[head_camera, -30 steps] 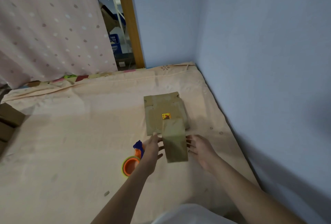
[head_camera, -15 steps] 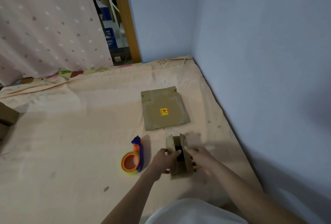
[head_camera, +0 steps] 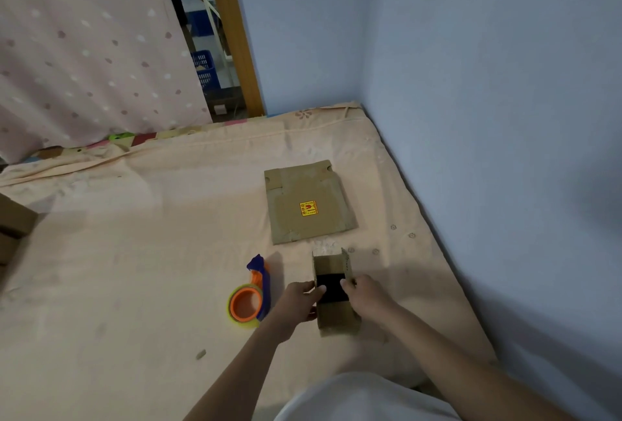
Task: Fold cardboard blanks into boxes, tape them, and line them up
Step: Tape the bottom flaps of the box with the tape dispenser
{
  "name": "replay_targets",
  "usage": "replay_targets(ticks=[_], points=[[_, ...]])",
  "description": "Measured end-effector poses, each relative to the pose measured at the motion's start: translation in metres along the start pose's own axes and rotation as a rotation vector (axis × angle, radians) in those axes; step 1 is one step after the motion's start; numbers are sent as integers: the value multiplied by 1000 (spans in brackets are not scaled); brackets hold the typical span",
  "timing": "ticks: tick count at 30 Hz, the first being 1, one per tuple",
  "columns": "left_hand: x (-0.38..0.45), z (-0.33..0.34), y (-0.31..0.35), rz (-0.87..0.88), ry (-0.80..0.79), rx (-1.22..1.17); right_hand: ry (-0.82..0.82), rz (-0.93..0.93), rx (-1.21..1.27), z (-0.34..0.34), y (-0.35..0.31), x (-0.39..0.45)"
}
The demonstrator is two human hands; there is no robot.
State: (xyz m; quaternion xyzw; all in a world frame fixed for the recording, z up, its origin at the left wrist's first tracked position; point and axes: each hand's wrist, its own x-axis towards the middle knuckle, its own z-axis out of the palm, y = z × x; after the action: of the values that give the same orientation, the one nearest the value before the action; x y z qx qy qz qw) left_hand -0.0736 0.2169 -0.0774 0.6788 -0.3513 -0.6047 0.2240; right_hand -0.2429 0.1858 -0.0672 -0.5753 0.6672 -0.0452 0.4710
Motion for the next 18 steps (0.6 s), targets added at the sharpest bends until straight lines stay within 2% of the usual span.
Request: replay_targets(ticks=[3,6,10,13,15,16,18], points=[[1,-10,-11,-9,66,-57,59,19,81,-7,11,1],[0,-9,-26,-112,103,-170,62,97,227,-12,25,0],[16,-2,-39,-136,167,-7,79,121,274,-12,29,4],[10,-5,-31,-141,98,-146,103,95,166,-14,22,6],[-1,-8,-20,-84,32,-220,108,46,21,-21,18,7],[-4,-10,-15,-31,42,-190,100,17,-50,-26,15,7],[-9,-13,-1,77,162,-54,69,-57,-213,-38,9,11]])
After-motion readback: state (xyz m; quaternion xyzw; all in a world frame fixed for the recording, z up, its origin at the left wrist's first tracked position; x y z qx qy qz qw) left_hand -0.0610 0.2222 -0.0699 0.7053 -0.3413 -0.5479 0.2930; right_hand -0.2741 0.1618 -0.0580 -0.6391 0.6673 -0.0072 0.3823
